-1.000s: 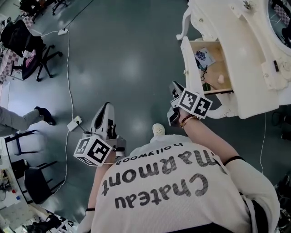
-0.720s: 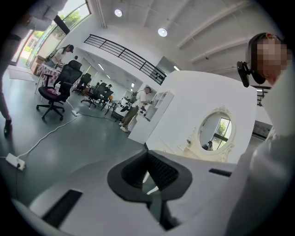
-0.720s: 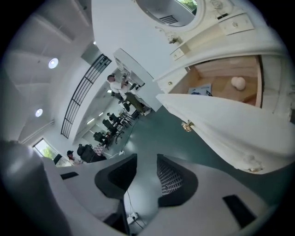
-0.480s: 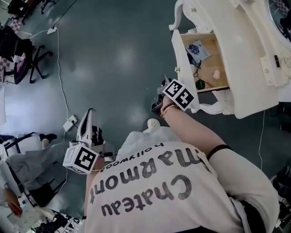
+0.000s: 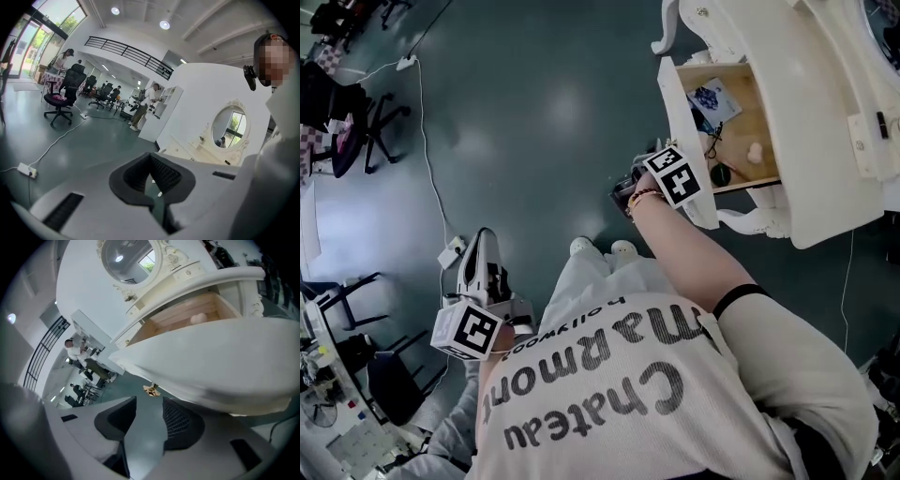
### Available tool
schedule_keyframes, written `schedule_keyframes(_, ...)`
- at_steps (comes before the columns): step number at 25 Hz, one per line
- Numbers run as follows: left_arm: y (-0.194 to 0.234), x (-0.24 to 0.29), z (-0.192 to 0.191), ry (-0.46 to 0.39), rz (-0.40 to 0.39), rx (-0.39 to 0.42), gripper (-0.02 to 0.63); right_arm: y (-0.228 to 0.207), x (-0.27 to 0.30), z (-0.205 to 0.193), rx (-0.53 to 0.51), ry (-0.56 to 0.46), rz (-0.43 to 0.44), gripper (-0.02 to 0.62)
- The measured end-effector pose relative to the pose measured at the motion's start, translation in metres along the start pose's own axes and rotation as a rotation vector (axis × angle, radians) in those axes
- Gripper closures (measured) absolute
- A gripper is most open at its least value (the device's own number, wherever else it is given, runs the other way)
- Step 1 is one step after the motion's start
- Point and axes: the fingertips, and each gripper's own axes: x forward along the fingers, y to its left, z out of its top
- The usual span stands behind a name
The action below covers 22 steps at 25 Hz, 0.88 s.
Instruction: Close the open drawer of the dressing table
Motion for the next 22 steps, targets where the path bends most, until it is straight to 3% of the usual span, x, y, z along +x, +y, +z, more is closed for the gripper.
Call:
schedule_keyframes(4, 0.005, 0.007, 0.008, 0.007, -0.007, 0.006, 0.598, -0.008, 0.008, 0.009, 0.136, -0.033, -0.056, 0.402)
schedule_keyframes(11, 0.012, 0.041, 0.023, 0.046, -0.063, 0.020, 0.598, -0.002, 0.014, 0.022, 0.236, -0.079, -0.096, 0.385)
schedule_keyframes(18, 0.007, 0.096, 0.051, 0.106, -0.166, 0.047, 0.598, -0.006, 0.018, 0.027, 0.239, -0.095, -0.166, 0.385)
schedule_keyframes(22, 0.007, 0.134, 0.065, 0.163, -0.222, 0.078, 0.598, -0.013, 0.017, 0.032, 0.252, -0.118, -0.214, 0.417)
